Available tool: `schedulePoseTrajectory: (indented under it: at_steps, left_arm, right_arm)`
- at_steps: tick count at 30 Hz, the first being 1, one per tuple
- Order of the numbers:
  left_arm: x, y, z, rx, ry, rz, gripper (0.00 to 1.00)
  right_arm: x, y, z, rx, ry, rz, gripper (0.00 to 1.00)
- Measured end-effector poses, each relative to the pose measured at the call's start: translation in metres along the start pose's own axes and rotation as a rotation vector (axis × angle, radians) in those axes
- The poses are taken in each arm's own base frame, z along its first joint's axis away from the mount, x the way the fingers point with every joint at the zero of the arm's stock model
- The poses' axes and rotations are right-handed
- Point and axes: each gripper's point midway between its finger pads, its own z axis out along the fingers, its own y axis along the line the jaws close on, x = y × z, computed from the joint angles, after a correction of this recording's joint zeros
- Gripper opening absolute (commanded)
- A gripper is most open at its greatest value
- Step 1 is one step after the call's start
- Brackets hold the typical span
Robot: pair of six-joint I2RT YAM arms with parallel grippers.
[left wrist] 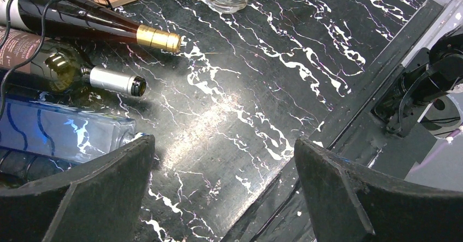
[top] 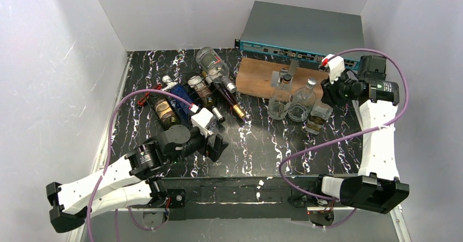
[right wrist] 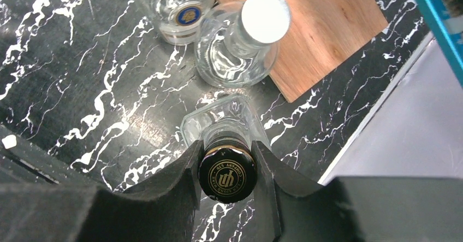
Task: Take the wine bottle off the wine rack
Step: Place the wine bottle at the center of the board.
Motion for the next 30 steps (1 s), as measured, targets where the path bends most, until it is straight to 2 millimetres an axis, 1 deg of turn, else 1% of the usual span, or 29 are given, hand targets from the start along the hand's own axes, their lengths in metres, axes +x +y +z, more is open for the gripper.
schedulePoseTrajectory:
  at_steps: [10, 14, 19, 22, 23, 26, 30]
  left_arm:
    - [0.0, 0.0, -0.002, 0.0, -0.002, 0.0, 0.98]
    - [0.0, 0.0, -0.002, 0.0, -0.002, 0.0, 0.98]
    - [0.0, 0.0, -0.002, 0.0, -0.002, 0.0, 0.98]
    - [0.0, 0.0, -0.002, 0.0, -0.002, 0.0, 0.98]
    - [0.0, 0.0, -0.002, 0.0, -0.002, 0.0, 0.98]
    - [-0.001, 0.0, -0.002, 0.001, -0.003, 0.0, 0.98]
    - [-0.001, 0.0, -0.002, 0.001, -0.003, -0.001, 0.98]
  right_arm:
    - [-0.004, -0.029, 0.009, 0.081, -0.007, 0.064, 0.24]
    - [-0.006, -0.038, 0.013, 0.109, -0.012, 0.071, 0.3]
    - [-0.009, -0.048, 0.018, 0.132, -0.025, 0.083, 0.41]
    - [-0.01, -0.051, 0.019, 0.138, -0.031, 0.084, 0.53]
    - [-0.011, -0.052, 0.02, 0.141, -0.034, 0.082, 0.58]
    - [-0.017, -0.06, 0.019, 0.169, -0.062, 0.065, 0.67]
    - [-0.023, -0.066, 0.018, 0.19, -0.085, 0.053, 0.73]
